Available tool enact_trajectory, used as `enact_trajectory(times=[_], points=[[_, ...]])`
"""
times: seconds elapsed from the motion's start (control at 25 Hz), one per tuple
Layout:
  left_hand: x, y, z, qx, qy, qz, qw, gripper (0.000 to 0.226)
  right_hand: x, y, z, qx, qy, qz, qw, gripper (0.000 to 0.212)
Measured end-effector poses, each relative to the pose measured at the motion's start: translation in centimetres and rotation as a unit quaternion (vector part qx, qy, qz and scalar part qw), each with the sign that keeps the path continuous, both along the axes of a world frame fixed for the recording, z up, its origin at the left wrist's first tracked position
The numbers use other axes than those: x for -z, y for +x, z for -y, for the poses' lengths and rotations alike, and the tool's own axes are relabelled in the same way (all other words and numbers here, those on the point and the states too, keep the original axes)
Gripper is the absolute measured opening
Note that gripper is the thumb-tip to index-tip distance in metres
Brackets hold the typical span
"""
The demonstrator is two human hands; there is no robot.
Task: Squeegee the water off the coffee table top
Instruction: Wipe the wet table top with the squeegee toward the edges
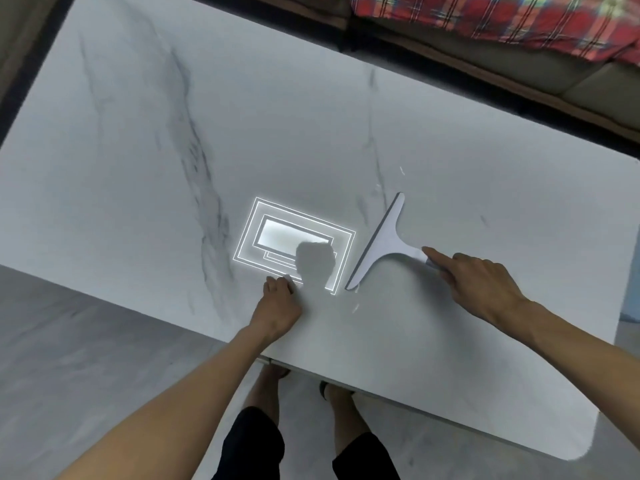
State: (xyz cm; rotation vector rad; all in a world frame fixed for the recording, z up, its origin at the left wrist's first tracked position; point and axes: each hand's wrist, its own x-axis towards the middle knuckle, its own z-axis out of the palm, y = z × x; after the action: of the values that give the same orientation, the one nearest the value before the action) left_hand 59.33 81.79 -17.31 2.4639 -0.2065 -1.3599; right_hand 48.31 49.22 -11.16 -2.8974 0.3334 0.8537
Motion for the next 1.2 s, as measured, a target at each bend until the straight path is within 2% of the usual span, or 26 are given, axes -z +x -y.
enact_trajectory(times=[0.12,0.24,0.32,0.48,0.64,0.76,0.84,1.0,1.2], points=[[-0.1,-1.9,0.6,-0.017,-0.006,-0.005,1.000,0.027,-1.1,-2.5,1.9,0.004,-0.012,-0.014,1.000,0.047],[-0.5,-2.9,0.5,-0.056,-0.008,0.009,0.998,0.020,-2.0,-4.1,3.0,0.012,0.007,0.048,0.999,0.045],[-0.9,-3.4,-0.2,-0.083,0.000,0.030,0.996,0.019,-2.6,-4.6,2.6,0.018,0.034,0.081,0.996,0.043],[-1.6,-3.6,-1.6,-0.094,0.002,0.049,0.994,0.024,-3.2,-4.6,0.5,0.017,0.046,0.075,0.996,0.041],[-2.0,-4.3,-4.0,-0.127,-0.002,0.050,0.991,0.023,-2.1,-4.8,-5.8,-0.076,0.101,0.064,0.990,0.049],[-1.9,-5.5,-6.8,-0.161,0.007,0.061,0.985,0.022,0.3,-5.1,-13.3,-0.160,0.176,0.026,0.971,0.043],[-1.7,-6.6,-8.4,-0.170,0.007,0.068,0.983,0.023,2.1,-5.4,-17.6,-0.207,0.179,0.023,0.962,0.042],[-0.5,-9.0,-8.3,-0.124,-0.008,0.073,0.990,0.022,4.4,-6.2,-20.3,-0.231,0.146,0.072,0.959,0.039],[0.8,-11.6,-3.6,-0.051,-0.022,0.079,0.995,0.019,4.3,-9.9,-13.9,-0.210,0.088,0.114,0.967,0.039]])
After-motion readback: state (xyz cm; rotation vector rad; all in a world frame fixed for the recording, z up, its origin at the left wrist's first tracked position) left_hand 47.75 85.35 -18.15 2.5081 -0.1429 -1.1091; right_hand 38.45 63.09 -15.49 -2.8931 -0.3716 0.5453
